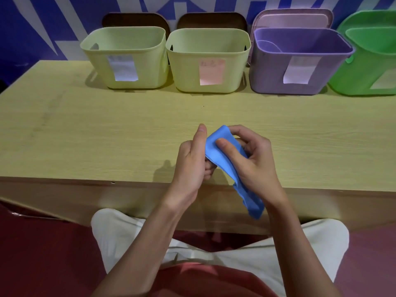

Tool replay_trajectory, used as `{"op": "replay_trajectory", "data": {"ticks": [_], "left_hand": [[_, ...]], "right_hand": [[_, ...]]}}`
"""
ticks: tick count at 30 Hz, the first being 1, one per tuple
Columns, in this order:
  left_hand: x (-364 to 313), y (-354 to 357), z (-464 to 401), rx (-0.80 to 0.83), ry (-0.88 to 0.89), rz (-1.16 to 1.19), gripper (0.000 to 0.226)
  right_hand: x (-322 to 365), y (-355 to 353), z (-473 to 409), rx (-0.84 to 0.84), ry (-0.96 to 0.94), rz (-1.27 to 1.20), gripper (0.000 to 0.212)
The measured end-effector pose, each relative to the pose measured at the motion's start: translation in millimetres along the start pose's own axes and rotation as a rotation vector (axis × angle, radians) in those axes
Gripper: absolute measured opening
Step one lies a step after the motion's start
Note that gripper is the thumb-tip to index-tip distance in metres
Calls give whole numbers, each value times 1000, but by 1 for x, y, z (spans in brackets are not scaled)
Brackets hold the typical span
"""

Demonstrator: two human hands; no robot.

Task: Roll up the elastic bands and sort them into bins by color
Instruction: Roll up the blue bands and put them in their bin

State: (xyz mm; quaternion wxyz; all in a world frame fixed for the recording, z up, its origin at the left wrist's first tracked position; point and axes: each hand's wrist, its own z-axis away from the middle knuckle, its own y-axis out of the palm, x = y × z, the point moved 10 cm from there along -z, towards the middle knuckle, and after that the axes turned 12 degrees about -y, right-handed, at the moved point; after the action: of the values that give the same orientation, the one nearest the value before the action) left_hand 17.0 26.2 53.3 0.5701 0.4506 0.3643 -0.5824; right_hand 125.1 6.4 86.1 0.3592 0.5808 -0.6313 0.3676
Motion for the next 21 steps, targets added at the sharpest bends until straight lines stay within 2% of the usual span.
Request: {"op": "replay_trajectory", "data": {"ticks": [3, 8, 12, 14, 17, 21], "left_hand": [[-1, -3, 0, -32, 18, -66, 53], [-16, -8, 7, -115, 280, -225, 53], [-20, -7, 13, -154, 410, -321, 51], [-20, -7, 12, -159, 411, -293, 51], [-20, -7, 12, -180, 383, -260, 49], [-13, -12, 6, -184, 263, -152, 54]], "right_hand": [[-1, -1, 1, -27, 6, 0, 5], [-2, -5, 2, -67, -4, 34, 20], [-5, -3, 4, -64, 6, 6, 21], [-9, -1, 5, -51, 18, -1, 18], [-11, 0, 4, -13, -13, 60, 28], [-17, -1, 5, 39, 31, 77, 29]]}}
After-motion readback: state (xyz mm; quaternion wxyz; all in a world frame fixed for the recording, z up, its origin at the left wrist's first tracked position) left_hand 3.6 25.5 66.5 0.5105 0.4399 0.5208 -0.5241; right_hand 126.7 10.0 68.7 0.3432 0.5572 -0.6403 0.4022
